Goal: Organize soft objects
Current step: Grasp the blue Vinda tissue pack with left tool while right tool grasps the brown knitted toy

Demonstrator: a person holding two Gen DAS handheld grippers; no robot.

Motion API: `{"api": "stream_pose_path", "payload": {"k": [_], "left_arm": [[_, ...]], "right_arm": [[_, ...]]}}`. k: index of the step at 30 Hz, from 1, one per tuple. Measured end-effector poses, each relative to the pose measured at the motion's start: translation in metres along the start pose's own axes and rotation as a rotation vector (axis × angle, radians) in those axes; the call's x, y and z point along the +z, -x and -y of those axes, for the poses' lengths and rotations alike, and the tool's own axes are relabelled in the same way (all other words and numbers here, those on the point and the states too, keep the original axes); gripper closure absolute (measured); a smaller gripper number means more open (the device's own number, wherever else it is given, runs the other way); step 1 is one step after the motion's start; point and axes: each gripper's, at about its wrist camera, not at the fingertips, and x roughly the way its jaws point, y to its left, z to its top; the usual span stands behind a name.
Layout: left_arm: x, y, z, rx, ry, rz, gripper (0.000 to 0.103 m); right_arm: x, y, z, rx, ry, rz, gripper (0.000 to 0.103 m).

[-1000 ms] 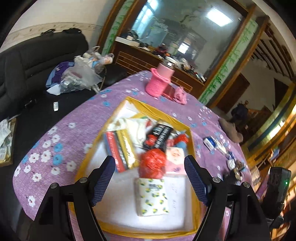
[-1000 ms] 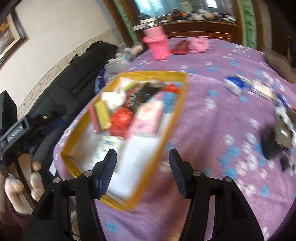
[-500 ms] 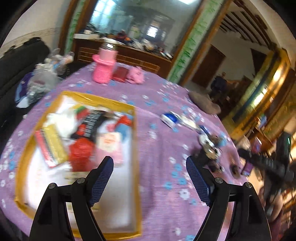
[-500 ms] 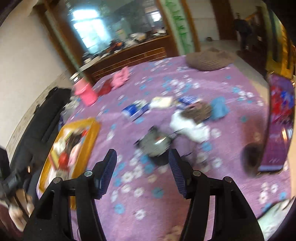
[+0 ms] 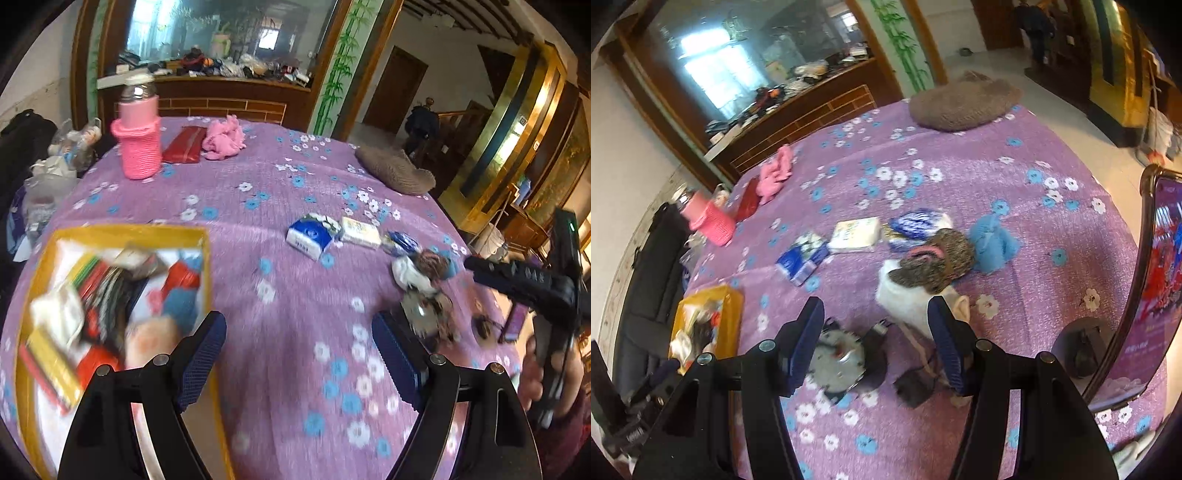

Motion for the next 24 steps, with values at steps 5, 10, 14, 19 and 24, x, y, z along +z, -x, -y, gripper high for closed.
{"api": "stream_pose_path", "payload": {"k": [5,10,14,19,24], "left_arm": [[0.044,-0.073,0.002,0.008,0.009,-0.075,0.022],[0.072,-0.142,0.013,0.026,-0.032,-0.13,0.022],[0.083,-0.174,0.024,0.031,-0.076,-0.132,0.022],[0.092,-0.212,0.033,0.066,-0.147,-0.131,0.022],[0.092,-0.24,0.047,0.075,-0.215,-0.158,0.021]], "right_arm": [[0.011,-0.021,0.022,-0.022,-0.076,-0.033,0.046],[0.021,-0.041,0.041,0.009,-0.153,-0.076,0.046],[0.026,-0.051,0.047,0.014,-0.174,-0.091,0.046],[0.031,-0.062,0.047,0.006,-0.172,-0.1,0.046],[0.034,-0.068,0.048,-0.003,-0.173,-0.1,0.046]]}}
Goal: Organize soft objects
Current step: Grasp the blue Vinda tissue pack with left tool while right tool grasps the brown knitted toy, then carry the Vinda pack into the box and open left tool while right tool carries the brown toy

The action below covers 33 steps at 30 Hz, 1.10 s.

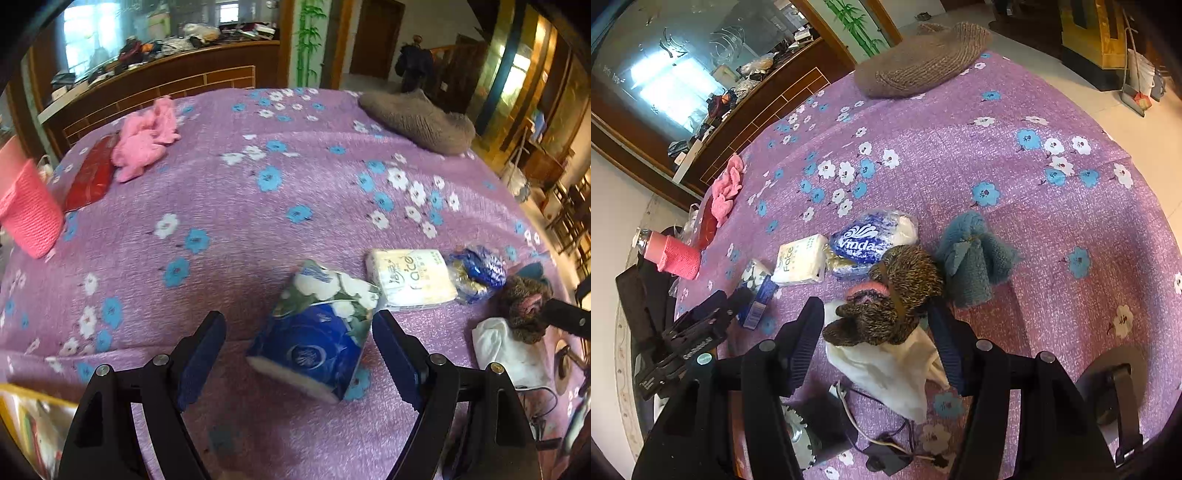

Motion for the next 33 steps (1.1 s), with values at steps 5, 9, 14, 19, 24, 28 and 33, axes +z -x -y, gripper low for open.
{"api": "stream_pose_path", "payload": {"k": [5,9,14,19,24,28,33], "left_arm": [[-0.004,-0.017,0.01,0.036,-0.037,-0.044,0.024],[-0.005,-0.014,0.011,0.053,-0.041,-0.026,0.04],[-0.007,0.008,0.0,0.029,0.017,0.025,0.042],[-0.017,0.037,-0.009,-0.012,0.072,0.064,0.042],[-0.033,0.076,-0.015,-0.062,0.117,0.1,0.042],[-0.052,0.112,-0.022,-0.094,0.141,0.143,0.042],[-0.086,0.16,-0.04,-0.135,0.196,0.194,0.042]], "right_arm": [[0.002,-0.006,0.001,-0.027,-0.001,-0.012,0.046],[0.002,-0.012,0.005,-0.044,-0.016,-0.016,0.046],[0.0,-0.01,0.003,-0.058,0.004,0.011,0.064],[-0.002,0.005,-0.008,-0.074,0.058,0.056,0.074],[-0.009,0.022,-0.021,-0.064,0.095,0.092,0.078],[-0.018,0.04,-0.03,-0.05,0.124,0.122,0.08],[-0.03,0.059,-0.039,-0.022,0.141,0.138,0.08]]}}
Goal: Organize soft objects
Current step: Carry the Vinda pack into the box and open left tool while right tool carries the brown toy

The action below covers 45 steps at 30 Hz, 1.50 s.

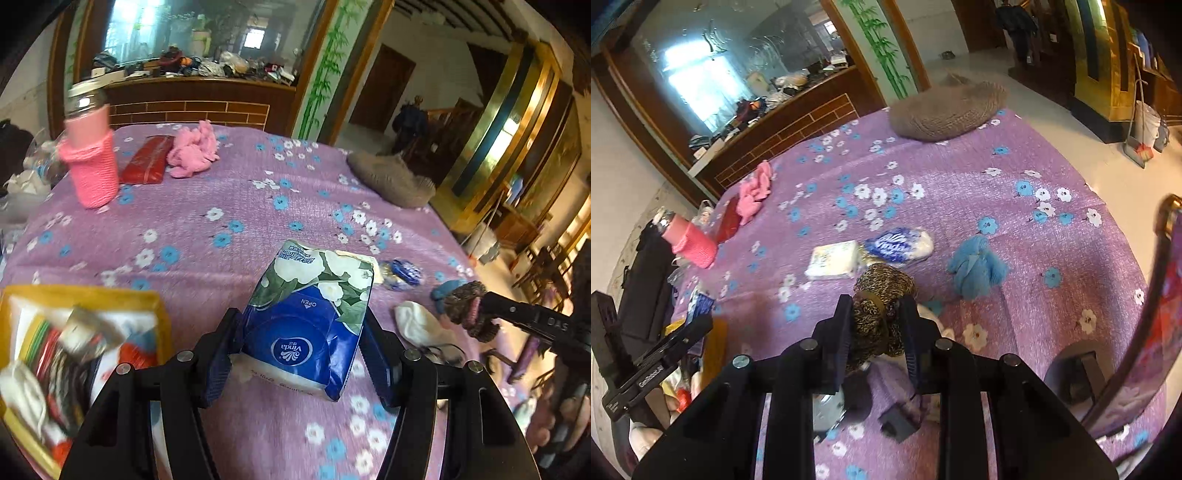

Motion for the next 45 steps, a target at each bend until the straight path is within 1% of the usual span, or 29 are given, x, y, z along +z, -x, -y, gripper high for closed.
{"api": "stream_pose_path", "payload": {"k": [5,8,10,13,15,16,17,20,22,24,25,27,28,29,30,31,33,36,37,38,40,43,45], "left_arm": [[-0.025,0.048,-0.022,-0.001,0.052,0.044,0.042],[-0.048,0.081,-0.04,0.006,0.094,0.069,0.042],[-0.064,0.101,-0.055,0.024,0.126,0.081,0.042],[-0.089,0.132,-0.082,0.065,0.176,0.098,0.042],[-0.106,0.15,-0.103,0.098,0.221,0.107,0.042],[-0.114,0.156,-0.112,0.106,0.242,0.109,0.042],[-0.123,0.164,-0.12,0.114,0.266,0.111,0.042],[-0.149,0.185,-0.147,0.154,0.333,0.113,0.042],[-0.161,0.194,-0.159,0.165,0.368,0.112,0.042],[-0.172,0.205,-0.168,0.175,0.393,0.116,0.042],[-0.173,0.207,-0.17,0.175,0.396,0.117,0.042],[-0.181,0.214,-0.174,0.18,0.407,0.127,0.042],[-0.186,0.219,-0.176,0.179,0.415,0.133,0.042],[-0.185,0.217,-0.176,0.177,0.418,0.135,0.042],[-0.191,0.221,-0.177,0.174,0.425,0.139,0.041],[-0.19,0.218,-0.178,0.172,0.427,0.139,0.041],[-0.196,0.22,-0.18,0.17,0.427,0.141,0.041],[-0.201,0.22,-0.182,0.183,0.419,0.14,0.041],[-0.196,0.214,-0.182,0.185,0.415,0.137,0.041],[-0.198,0.215,-0.181,0.192,0.412,0.135,0.041],[-0.196,0.212,-0.185,0.194,0.405,0.128,0.041],[-0.195,0.211,-0.183,0.213,0.383,0.126,0.041],[-0.194,0.21,-0.183,0.211,0.38,0.123,0.041]], "right_arm": [[-0.014,0.015,-0.012,0.031,0.02,0.006,0.08],[-0.026,0.021,-0.022,0.057,0.036,-0.001,0.08],[-0.036,0.025,-0.031,0.07,0.057,-0.006,0.08],[-0.049,0.034,-0.047,0.044,0.107,0.015,0.08],[-0.056,0.038,-0.055,0.053,0.127,0.022,0.081],[-0.059,0.04,-0.059,0.065,0.127,0.024,0.085],[-0.06,0.042,-0.061,0.075,0.128,0.027,0.097],[-0.063,0.045,-0.071,0.086,0.14,0.038,0.097],[-0.064,0.046,-0.078,0.081,0.154,0.046,0.097],[-0.063,0.046,-0.079,0.096,0.159,0.042,0.097],[-0.063,0.046,-0.077,0.097,0.149,0.043,0.097],[-0.062,0.047,-0.069,0.081,0.119,0.051,0.093],[-0.062,0.046,-0.064,0.07,0.102,0.046,0.086],[-0.063,0.046,-0.058,0.059,0.086,0.043,0.077],[-0.063,0.046,-0.051,0.045,0.074,0.042,0.072],[-0.064,0.046,-0.045,0.027,0.069,0.041,0.065],[-0.069,0.048,-0.032,-0.01,0.061,0.044,0.064],[-0.076,0.048,-0.011,-0.048,0.033,0.016,0.064],[-0.08,0.048,-0.004,-0.052,0.016,0.008,0.064],[-0.083,0.048,0.004,-0.059,-0.001,-0.005,0.064],[-0.094,0.051,0.02,-0.089,-0.031,-0.015,0.064],[-0.109,0.06,0.037,-0.13,-0.046,0.004,0.064],[-0.116,0.068,0.046,-0.153,-0.063,0.033,0.064]]}}
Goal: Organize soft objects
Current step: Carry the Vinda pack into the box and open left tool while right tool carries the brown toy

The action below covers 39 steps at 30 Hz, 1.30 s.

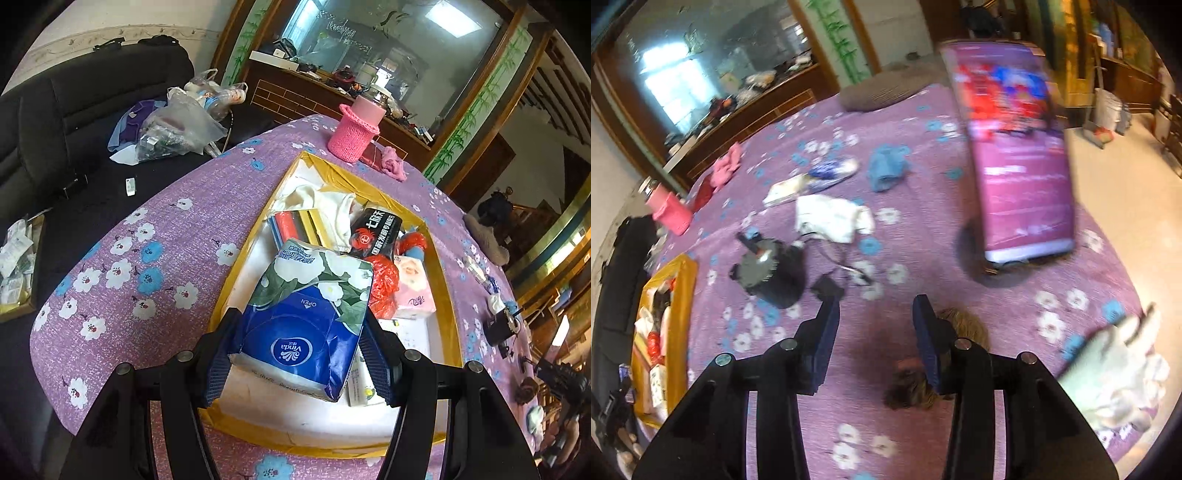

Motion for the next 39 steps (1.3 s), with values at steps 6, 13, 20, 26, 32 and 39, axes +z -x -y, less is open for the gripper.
{"api": "stream_pose_path", "payload": {"k": [6,13,20,26,32,39], "left_arm": [[0.0,-0.005,0.007,-0.004,-0.041,-0.015,0.041],[-0.002,-0.024,0.021,0.073,-0.123,-0.048,0.041],[-0.002,-0.033,0.034,0.124,-0.161,-0.063,0.038],[0.003,-0.022,0.024,0.111,-0.122,-0.032,0.034],[0.005,-0.009,0.024,0.111,-0.131,0.008,0.02],[0.004,0.02,0.009,0.035,-0.053,0.095,0.02]], "right_arm": [[-0.009,0.008,0.02,-0.064,-0.035,0.036,0.062],[-0.018,-0.01,0.022,-0.107,-0.037,0.019,0.044],[-0.025,-0.027,0.037,-0.105,-0.096,-0.05,0.055],[-0.028,-0.01,0.029,-0.048,-0.07,0.002,0.057],[-0.024,0.013,-0.02,0.045,0.038,0.055,0.057],[-0.045,0.009,-0.147,0.296,0.323,-0.042,0.057]]}}
